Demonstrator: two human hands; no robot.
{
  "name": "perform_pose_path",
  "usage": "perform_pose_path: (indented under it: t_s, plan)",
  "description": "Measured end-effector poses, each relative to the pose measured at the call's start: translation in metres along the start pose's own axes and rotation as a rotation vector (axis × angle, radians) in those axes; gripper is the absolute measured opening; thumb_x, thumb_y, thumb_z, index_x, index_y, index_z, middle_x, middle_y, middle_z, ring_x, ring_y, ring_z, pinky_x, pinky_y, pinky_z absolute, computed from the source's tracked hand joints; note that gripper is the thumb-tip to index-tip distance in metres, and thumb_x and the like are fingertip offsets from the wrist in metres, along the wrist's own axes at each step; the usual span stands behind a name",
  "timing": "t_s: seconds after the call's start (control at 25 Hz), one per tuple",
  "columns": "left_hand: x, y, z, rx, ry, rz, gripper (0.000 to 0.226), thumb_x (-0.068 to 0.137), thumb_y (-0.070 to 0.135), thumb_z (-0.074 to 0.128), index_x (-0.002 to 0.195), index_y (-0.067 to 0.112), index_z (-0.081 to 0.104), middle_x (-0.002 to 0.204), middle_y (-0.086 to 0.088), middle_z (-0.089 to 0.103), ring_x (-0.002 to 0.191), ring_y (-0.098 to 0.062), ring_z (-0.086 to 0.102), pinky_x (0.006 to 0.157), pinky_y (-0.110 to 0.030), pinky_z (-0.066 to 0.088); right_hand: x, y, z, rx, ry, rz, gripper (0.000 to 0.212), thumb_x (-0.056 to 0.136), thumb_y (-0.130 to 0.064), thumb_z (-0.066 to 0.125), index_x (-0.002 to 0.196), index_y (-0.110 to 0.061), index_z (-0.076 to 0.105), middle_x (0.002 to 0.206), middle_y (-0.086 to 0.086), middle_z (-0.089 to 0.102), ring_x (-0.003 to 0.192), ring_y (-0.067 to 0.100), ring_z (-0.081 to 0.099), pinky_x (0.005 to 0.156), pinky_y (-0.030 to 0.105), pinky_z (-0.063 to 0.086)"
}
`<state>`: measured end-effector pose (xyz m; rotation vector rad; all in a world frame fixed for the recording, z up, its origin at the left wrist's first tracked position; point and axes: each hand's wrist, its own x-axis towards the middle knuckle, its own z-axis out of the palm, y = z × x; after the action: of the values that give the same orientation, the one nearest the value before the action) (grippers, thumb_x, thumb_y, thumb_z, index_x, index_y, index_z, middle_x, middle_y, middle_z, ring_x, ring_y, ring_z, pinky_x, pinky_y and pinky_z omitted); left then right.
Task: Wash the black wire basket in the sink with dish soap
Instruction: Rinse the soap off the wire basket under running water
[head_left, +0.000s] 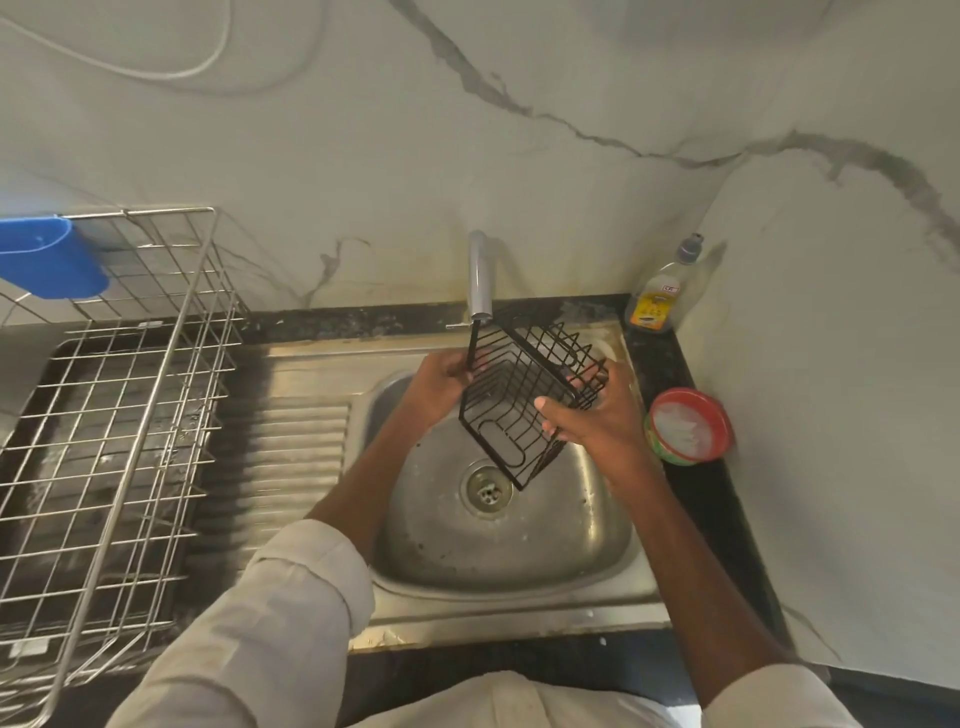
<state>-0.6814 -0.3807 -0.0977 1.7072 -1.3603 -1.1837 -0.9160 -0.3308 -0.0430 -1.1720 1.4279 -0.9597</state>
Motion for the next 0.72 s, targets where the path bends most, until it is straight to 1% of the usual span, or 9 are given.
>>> perform_pose_path:
  t_s: [0.04,0.12,0.24,0.32,0.44,0.52,0.56,0.64,0.72]
  plan:
    - [-0.005,-0.003,0.001,0.010,-0.013,-0.015,0.031,0.104,0.003,0.060,0.132,0.010,0.071,0.131,-0.003,0.073,0.114,-0.010,0.068,0.098,-0.023,0.055,0.000,-0.002,0.001,0.045,0.001,0.036,0.067,0.075,-0.016,0.093,0.127,-0.022,0.051,0.124,0.002,0.060,0.095,0.019,0.077,0.076,0.046,0.066]
    - [-0.010,-0.010,0.008,-0.052,-0.023,-0.035,0.033,0.105,-0.002,0.056,0.135,0.003,0.068,0.137,-0.012,0.071,0.122,-0.018,0.068,0.110,-0.033,0.054,-0.001,-0.006,0.001,0.116,0.021,0.101,0.066,0.074,-0.024,0.094,0.125,-0.028,0.053,0.127,0.001,0.058,0.101,0.021,0.076,0.075,0.048,0.066]
    - [-0.020,-0.013,0.017,-0.145,-0.014,-0.042,0.027,0.106,0.000,0.057,0.129,-0.005,0.069,0.126,-0.018,0.074,0.114,-0.026,0.073,0.101,-0.030,0.060,-0.001,-0.018,-0.001,0.131,0.121,0.175,0.069,0.073,-0.046,0.092,0.129,-0.033,0.054,0.121,-0.007,0.061,0.094,0.017,0.076,0.069,0.045,0.066]
    - [-0.026,-0.015,0.021,-0.115,-0.025,-0.034,0.023,0.107,0.013,0.062,0.122,0.002,0.075,0.114,-0.010,0.078,0.108,-0.023,0.076,0.094,-0.036,0.063,0.007,-0.019,-0.002,-0.019,0.209,0.238,0.094,0.068,-0.075,0.081,0.142,-0.025,0.052,0.122,-0.005,0.065,0.088,0.021,0.078,0.065,0.041,0.066]
    - [-0.035,-0.019,0.018,0.008,-0.068,0.039,0.022,0.109,0.023,0.060,0.113,0.009,0.078,0.093,0.003,0.079,0.078,-0.001,0.075,0.073,-0.023,0.062,0.023,-0.015,-0.004,-0.215,0.181,0.248,0.120,0.057,-0.103,0.056,0.152,-0.032,0.040,0.144,0.000,0.058,0.121,0.027,0.066,0.096,0.051,0.058]
    - [-0.042,-0.019,0.011,-0.003,-0.015,0.038,0.021,0.108,0.021,0.061,0.108,0.009,0.078,0.092,0.000,0.081,0.079,-0.005,0.077,0.071,-0.023,0.062,0.026,-0.012,-0.003,-0.251,0.083,0.205,0.118,0.063,-0.098,0.058,0.159,-0.036,0.029,0.160,0.003,0.044,0.139,0.028,0.051,0.109,0.055,0.048]
    - [-0.043,-0.022,0.008,-0.022,0.012,0.025,0.021,0.108,0.020,0.061,0.105,0.009,0.079,0.093,-0.003,0.082,0.082,-0.011,0.079,0.072,-0.026,0.064,0.027,-0.009,-0.003,-0.247,0.042,0.175,0.113,0.070,-0.090,0.063,0.161,-0.034,0.025,0.164,0.001,0.036,0.143,0.027,0.046,0.109,0.052,0.047]
    - [-0.046,-0.024,0.000,-0.003,0.044,-0.013,0.023,0.108,0.018,0.062,0.096,0.010,0.080,0.088,-0.006,0.082,0.079,-0.017,0.080,0.074,-0.034,0.066,0.025,-0.005,0.003,-0.139,-0.052,0.192,0.098,0.083,-0.071,0.067,0.162,-0.035,0.022,0.162,-0.004,0.032,0.139,0.024,0.045,0.098,0.048,0.052]
    - [-0.044,-0.032,-0.008,0.066,0.060,-0.075,0.025,0.104,0.021,0.065,0.085,0.012,0.080,0.077,-0.006,0.080,0.069,-0.019,0.077,0.078,-0.045,0.066,0.024,0.004,0.012,-0.023,-0.098,0.253,0.070,0.084,-0.063,0.064,0.148,-0.042,0.044,0.155,-0.004,0.043,0.132,0.025,0.052,0.091,0.051,0.057]
